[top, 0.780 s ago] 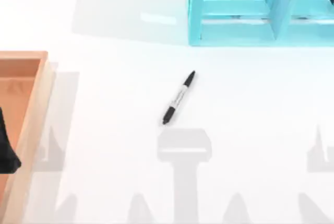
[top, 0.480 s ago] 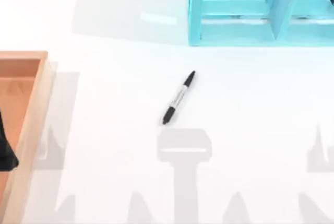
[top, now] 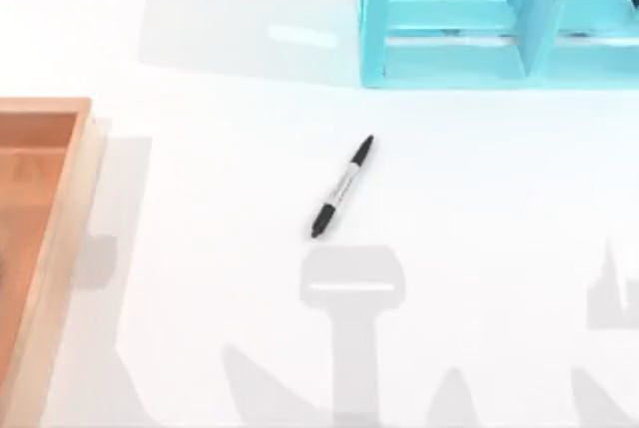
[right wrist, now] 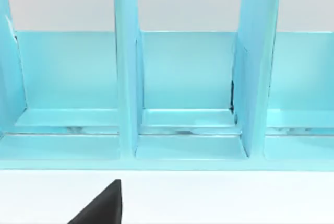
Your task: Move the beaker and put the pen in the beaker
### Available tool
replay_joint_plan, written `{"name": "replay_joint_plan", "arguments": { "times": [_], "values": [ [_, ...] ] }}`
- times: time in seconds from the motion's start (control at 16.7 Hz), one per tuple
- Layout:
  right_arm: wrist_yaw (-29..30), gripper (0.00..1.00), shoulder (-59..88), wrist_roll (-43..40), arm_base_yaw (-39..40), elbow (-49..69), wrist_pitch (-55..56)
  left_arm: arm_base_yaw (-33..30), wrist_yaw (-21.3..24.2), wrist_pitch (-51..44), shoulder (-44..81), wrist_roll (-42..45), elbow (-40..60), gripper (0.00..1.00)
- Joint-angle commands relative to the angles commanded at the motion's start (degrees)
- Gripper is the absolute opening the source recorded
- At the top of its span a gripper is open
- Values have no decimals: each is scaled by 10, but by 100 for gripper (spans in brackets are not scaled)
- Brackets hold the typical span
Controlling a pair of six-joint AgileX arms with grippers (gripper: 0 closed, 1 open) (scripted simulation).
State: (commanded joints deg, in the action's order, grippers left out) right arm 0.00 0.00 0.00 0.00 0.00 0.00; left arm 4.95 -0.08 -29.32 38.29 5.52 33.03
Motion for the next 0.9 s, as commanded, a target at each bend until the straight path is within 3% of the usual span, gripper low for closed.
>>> {"name": "replay_joint_plan", "arguments": {
  "times": [0.48,0.9],
  "values": [
    [0,100,0,0,0,0,0,43,0,-289,451,50,346,100],
    [0,100,0,0,0,0,0,65,1,-431,622,78,502,100]
  ]
}}
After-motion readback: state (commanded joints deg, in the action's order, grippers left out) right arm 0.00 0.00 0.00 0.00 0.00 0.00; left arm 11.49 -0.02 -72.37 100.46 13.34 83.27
